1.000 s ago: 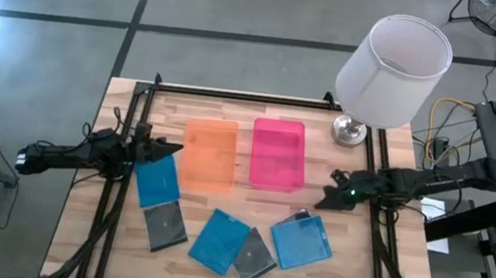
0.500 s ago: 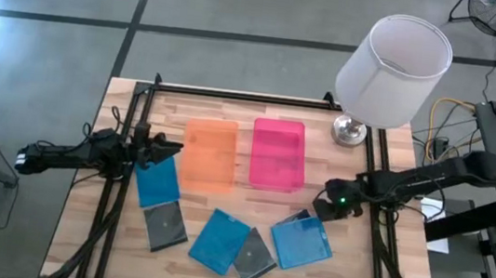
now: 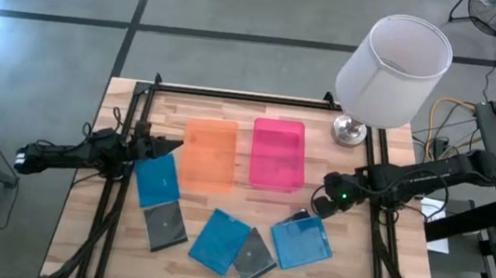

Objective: Pick & place jewel cases by type
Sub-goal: Put the bottom right blue cd case into the pink bin

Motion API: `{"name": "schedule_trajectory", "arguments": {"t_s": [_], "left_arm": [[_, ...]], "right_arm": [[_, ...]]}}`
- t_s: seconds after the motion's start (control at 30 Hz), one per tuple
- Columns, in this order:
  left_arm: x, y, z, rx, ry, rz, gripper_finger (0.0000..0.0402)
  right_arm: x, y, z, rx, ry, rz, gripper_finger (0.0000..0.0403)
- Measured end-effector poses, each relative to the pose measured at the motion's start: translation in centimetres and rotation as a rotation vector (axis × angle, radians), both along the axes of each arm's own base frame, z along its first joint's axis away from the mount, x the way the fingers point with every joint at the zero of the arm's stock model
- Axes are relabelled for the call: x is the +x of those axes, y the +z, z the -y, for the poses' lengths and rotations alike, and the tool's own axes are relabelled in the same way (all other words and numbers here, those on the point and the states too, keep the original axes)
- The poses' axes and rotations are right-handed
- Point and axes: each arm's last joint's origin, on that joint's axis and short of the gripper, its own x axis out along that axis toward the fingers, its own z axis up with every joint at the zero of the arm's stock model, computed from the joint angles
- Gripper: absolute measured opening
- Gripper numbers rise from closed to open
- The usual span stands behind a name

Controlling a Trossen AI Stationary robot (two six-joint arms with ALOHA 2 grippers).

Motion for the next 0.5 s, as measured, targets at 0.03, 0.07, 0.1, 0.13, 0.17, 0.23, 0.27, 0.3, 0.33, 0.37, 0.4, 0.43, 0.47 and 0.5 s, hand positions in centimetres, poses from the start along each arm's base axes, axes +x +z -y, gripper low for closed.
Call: {"name": "schedule_trajectory", "arguments": {"t_s": [0.03, 0.07, 0.1, 0.13, 0.17, 0.23, 0.27, 0.3, 0.33, 0.37, 0.4, 0.43, 0.47, 0.5], "left_arm": [[0.0, 0.2, 0.0, -0.003, -0.001, -0.001, 0.0158], [0.0, 0.5, 0.0, -0.009, -0.009, 0.005, 0.0158], [0.1, 0.9, 0.1, -0.012, -0.02, 0.013, 0.0158], [0.1, 1.3, 0.1, -0.013, -0.032, 0.019, 0.0158], [0.1, 1.8, 0.1, -0.012, -0.035, 0.023, 0.0158], [0.2, 3.0, 0.1, -0.002, -0.036, 0.028, 0.0158], [0.2, 3.8, 0.1, 0.008, -0.035, 0.031, 0.0158], [0.3, 4.7, 0.1, 0.022, -0.033, 0.033, 0.0158], [0.5, 5.6, 0.1, 0.038, -0.031, 0.031, 0.0158], [0.7, 6.5, 0.1, 0.055, -0.033, 0.017, 0.0158], [1.1, 7.4, 0.1, 0.074, -0.041, -0.006, 0.0158], [1.5, 8.2, 0.1, 0.096, -0.051, -0.038, 0.0158], [2.2, 9.0, 0.1, 0.119, -0.069, -0.072, 0.0158], [2.9, 9.7, 0.2, 0.141, -0.089, -0.107, 0.0158]], "right_arm": [[0.0, 0.0, 0.0, -0.005, 0.002, 0.001, 0.0221], [0.0, 0.0, 0.0, -0.006, 0.006, 0.004, 0.0221], [0.0, 0.0, 0.0, -0.005, 0.005, 0.008, 0.0221], [0.0, -0.1, 0.0, -0.006, 0.005, 0.005, 0.0221], [-0.1, -0.2, 0.0, -0.007, 0.006, 0.0, 0.0221], [-0.1, -0.3, 0.0, -0.013, 0.023, 0.0, 0.0221], [-0.1, -0.3, 0.0, -0.014, 0.027, 0.002, 0.0221], [-0.1, -0.3, 0.0, -0.017, 0.034, 0.003, 0.0221], [-0.2, -0.3, 0.0, -0.021, 0.043, 0.004, 0.0221], [-0.2, -0.4, 0.0, -0.024, 0.052, 0.005, 0.0221], [-0.2, -0.5, 0.0, -0.028, 0.062, 0.005, 0.0221], [-0.3, -0.6, 0.1, -0.033, 0.072, 0.003, 0.0221], [-0.4, -0.8, 0.1, -0.037, 0.082, -0.001, 0.0221], [-0.5, -1.0, 0.1, -0.042, 0.093, -0.005, 0.0221]]}}
